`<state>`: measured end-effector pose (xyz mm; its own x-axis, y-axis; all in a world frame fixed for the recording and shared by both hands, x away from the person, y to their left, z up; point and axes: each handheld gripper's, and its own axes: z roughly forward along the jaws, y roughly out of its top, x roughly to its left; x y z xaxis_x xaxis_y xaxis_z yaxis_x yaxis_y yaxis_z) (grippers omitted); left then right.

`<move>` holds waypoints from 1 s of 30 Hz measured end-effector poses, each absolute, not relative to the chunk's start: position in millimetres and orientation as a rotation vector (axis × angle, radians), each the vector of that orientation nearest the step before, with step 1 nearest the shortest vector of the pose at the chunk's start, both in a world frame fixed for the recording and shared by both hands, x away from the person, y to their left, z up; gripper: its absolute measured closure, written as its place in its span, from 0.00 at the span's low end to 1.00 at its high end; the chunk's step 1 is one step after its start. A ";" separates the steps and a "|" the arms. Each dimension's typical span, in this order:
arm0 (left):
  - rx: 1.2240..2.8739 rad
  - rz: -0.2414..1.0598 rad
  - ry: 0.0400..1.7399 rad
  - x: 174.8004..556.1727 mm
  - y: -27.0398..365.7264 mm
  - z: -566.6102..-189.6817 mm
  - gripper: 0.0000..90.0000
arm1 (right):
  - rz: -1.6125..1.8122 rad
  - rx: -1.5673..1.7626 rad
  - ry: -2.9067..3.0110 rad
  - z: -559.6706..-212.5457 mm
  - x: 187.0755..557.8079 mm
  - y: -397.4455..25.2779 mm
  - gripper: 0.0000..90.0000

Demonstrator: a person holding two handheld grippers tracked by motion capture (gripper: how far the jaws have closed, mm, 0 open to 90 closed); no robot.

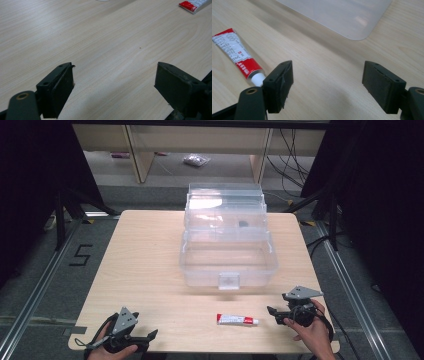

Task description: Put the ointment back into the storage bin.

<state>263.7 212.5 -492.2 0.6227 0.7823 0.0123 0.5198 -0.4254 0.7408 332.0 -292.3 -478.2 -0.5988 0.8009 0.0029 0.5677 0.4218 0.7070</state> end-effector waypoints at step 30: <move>2.121 0.463 1.021 265.0 214.1 -492.7 0.17 | 0.681 0.756 2.820 -433.8 340.7 -223.0 0.31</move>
